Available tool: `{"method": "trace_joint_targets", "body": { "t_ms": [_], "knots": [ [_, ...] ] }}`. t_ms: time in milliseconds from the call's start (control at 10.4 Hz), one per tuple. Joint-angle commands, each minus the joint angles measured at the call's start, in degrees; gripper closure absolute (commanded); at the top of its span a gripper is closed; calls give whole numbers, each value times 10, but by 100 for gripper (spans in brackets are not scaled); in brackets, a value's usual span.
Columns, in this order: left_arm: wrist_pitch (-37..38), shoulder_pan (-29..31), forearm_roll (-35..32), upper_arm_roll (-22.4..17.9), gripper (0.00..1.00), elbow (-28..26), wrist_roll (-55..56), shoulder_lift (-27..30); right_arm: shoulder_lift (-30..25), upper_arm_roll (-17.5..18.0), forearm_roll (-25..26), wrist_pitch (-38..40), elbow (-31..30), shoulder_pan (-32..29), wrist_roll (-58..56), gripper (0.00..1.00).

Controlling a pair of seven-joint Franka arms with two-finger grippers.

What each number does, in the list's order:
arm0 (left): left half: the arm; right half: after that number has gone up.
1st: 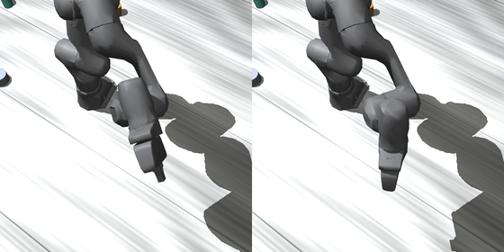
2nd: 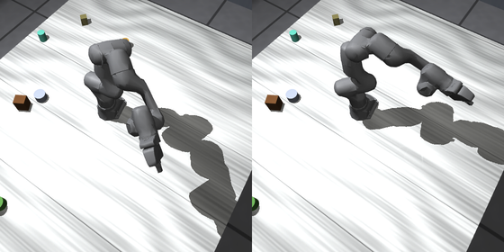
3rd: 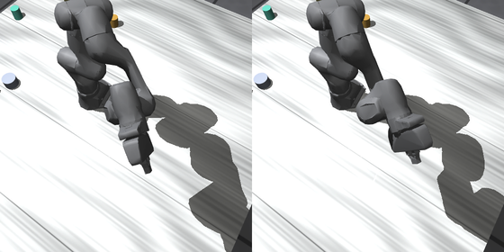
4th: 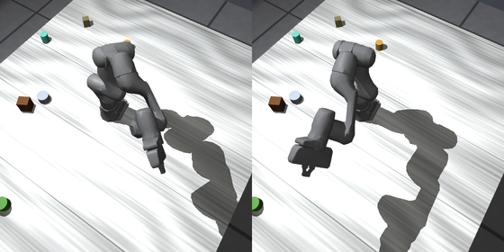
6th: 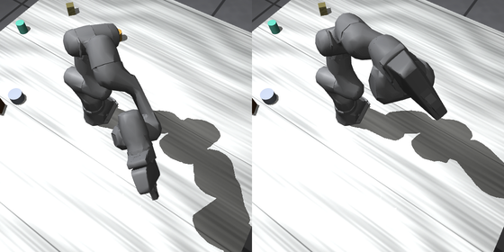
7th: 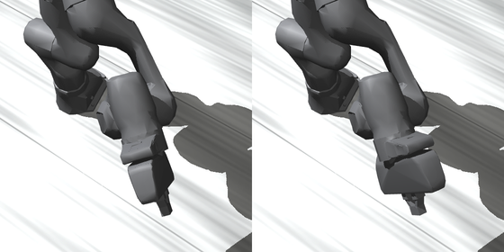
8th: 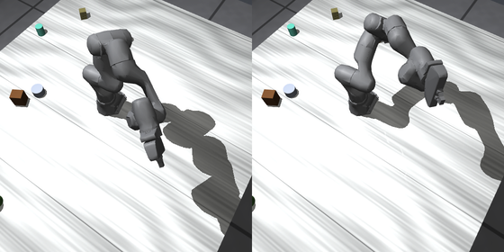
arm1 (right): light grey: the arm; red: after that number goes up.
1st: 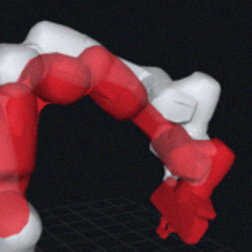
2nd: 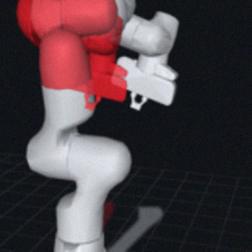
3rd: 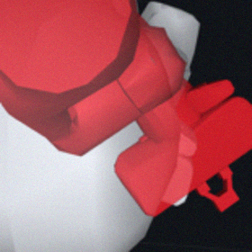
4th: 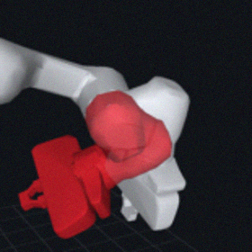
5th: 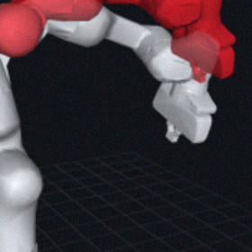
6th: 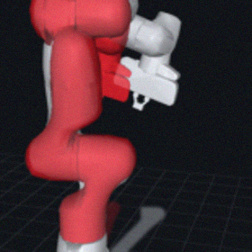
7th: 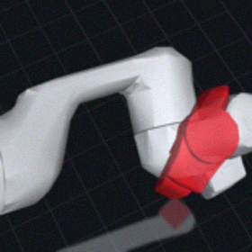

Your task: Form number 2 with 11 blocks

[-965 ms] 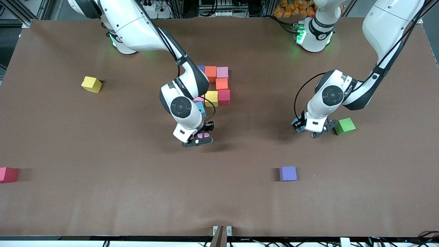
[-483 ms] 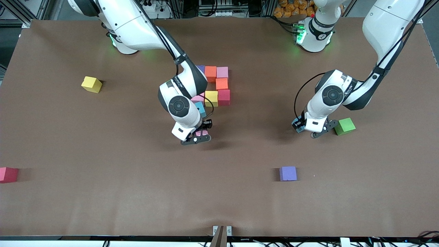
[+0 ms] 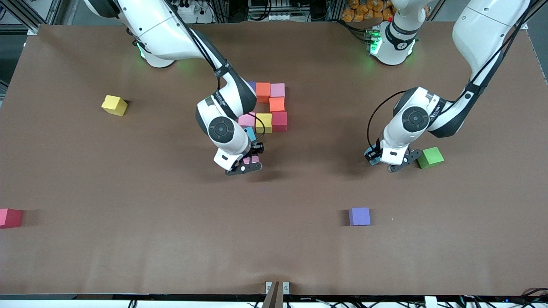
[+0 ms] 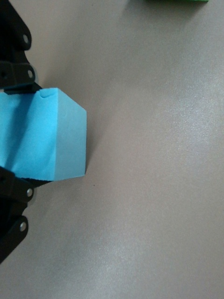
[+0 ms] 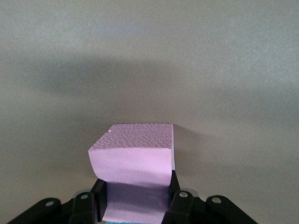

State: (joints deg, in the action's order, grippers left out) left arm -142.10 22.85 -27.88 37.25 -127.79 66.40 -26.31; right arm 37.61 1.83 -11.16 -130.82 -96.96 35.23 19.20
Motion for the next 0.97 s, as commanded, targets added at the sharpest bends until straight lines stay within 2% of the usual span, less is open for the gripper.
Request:
{"method": "trace_joint_targets", "body": {
  "t_ms": [0, 483, 869],
  "knots": [
    [-4, 6, -13, 3, 100, -1, -7, -1, -12, 19, -11, -2, -44, -24, -20, 100],
    [-4, 6, -13, 3, 100, -2, -7, -1, -18, 20, -11, -8, -69, -40, -33, 99],
    [-4, 6, -13, 3, 100, -1, -8, -1, -18, 25, -34, -15, -46, -36, -33, 100]
  ]
}}
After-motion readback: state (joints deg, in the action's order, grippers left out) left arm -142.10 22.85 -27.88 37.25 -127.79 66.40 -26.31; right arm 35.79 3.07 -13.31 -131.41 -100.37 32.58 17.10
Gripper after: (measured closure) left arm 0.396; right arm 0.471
